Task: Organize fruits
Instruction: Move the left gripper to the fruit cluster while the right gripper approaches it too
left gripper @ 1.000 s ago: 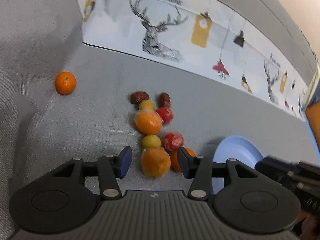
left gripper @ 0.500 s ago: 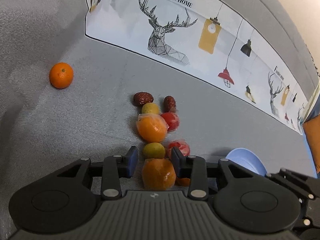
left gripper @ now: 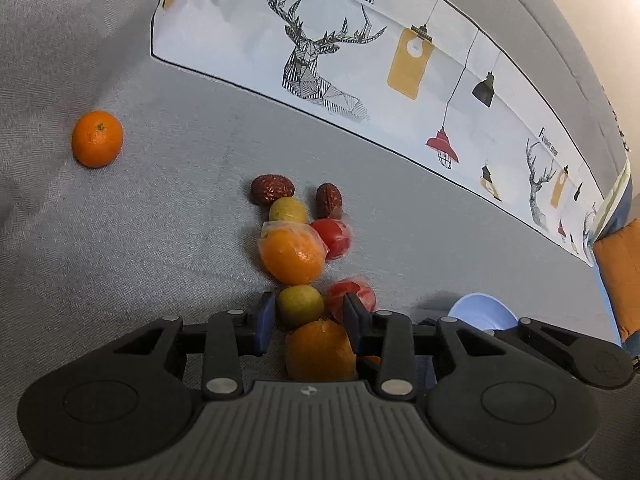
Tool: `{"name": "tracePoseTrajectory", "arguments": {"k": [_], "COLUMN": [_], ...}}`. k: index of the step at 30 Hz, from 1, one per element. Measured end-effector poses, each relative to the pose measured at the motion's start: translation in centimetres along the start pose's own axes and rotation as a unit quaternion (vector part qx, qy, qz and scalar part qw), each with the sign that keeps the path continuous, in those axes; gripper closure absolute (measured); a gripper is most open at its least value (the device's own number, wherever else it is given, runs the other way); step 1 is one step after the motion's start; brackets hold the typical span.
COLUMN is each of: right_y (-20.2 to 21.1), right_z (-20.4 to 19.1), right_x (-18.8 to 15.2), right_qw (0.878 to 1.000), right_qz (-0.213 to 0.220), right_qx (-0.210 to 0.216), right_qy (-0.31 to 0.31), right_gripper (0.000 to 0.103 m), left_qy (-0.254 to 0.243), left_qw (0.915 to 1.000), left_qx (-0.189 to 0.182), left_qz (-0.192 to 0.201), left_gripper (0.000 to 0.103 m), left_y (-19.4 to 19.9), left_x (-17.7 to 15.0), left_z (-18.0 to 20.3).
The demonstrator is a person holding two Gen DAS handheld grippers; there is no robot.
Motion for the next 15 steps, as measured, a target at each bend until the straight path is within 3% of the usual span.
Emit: {"name": "tracePoseTrajectory", "arguments": {"k": [3,4,5,8,11,15], "right_y": [0.0,0.0,0.0,0.5,1.4,1.7], "right_z": [-0.2,-0.4,-0.5,-1.1,-1.1,-0.9], "right_x": [0.0,0.0,-0.1,-0.1,0.1,0.0], "right_qw": [1.000,1.000,1.000,0.999,0.999,0.999], "right_qz": [0.001,0.000,0.000,0.009,0.025,0.020], "right_qx": [0.000,0.003,0.007,0.003,0.008,0.009], "right_qy": [0.009,0.013,0.016,0.034,0.032,0.028], "right_gripper": [0.058,0.061,0.068,0.071,0.072,0.076], "left_qy": [0.006,0.007,0.008,0.003,0.005,0.034], "left_qw": [1.0000,0.9999,0.9999,0.9997,0.9994,0.9991], "left_qx": [-0.005,-0.007,-0.009,-0.007,-0.001,-0.012], "left_qz": [0.002,0.005,0.007,0.022,0.035,0.021], "left_gripper": [0.070,0.080,0.083,0.098,0.098,0.094], "left_y": [0.2,0.4,0.5,1.3,1.9,1.6], "left_x": [0.0,0.1,0.1,0.1,0.2,0.2], "left_z": [-0.2,-0.3,-0.2,-0.1,-0.1,-1.0]}}
Point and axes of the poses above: each gripper's, at about its wrist camera, not at the fingertips, and y roughly against the way its jaws point, z to its right, x to its top, the point moved 1 cm from there along -y, roughly the way its jaws point, and after that the axes turned 1 degree about -z, right-handed, at the moved point
